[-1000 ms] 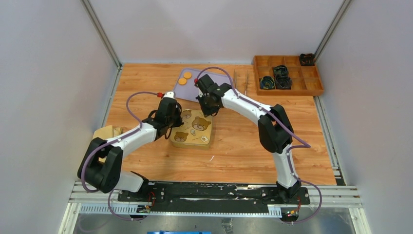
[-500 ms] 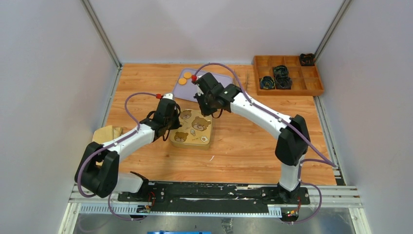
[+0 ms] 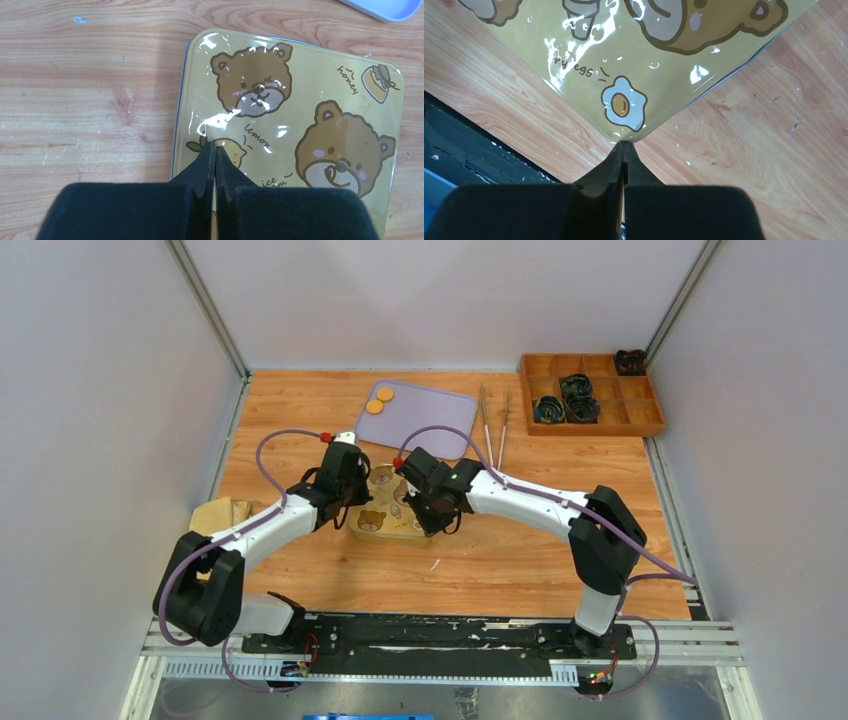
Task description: Pack the cookies
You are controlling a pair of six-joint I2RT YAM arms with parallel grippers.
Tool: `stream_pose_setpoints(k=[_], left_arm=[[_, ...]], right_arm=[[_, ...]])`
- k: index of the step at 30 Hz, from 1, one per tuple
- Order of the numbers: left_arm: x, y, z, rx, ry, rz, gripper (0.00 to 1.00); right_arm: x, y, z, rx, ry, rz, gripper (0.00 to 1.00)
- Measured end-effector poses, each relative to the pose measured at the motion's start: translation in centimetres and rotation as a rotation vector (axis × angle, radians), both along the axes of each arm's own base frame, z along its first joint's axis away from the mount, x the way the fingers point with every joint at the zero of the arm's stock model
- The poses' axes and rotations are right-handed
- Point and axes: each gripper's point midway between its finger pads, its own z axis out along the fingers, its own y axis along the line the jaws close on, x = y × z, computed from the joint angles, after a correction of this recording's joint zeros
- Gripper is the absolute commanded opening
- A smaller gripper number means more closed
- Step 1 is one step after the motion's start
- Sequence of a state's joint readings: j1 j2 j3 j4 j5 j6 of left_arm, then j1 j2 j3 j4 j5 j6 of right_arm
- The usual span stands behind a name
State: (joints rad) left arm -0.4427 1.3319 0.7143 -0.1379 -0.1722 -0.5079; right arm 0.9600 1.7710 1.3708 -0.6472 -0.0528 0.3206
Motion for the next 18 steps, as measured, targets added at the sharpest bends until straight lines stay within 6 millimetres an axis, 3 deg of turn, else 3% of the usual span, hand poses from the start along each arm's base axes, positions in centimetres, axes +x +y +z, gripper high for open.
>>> stream_pose_setpoints(k=[10, 18], left_arm=[[-0.6, 0.5, 0.0, 0.017, 0.015, 0.003, 0.0], [-0.6, 0.5, 0.0, 0.02, 0.015, 0.003, 0.0]], right_arm=[[0.8, 0.3, 0.5, 0.006, -0.037, -0.012, 0.0], [2.7, 1.7, 3.6, 0.051, -0.12, -0.015, 0.0]])
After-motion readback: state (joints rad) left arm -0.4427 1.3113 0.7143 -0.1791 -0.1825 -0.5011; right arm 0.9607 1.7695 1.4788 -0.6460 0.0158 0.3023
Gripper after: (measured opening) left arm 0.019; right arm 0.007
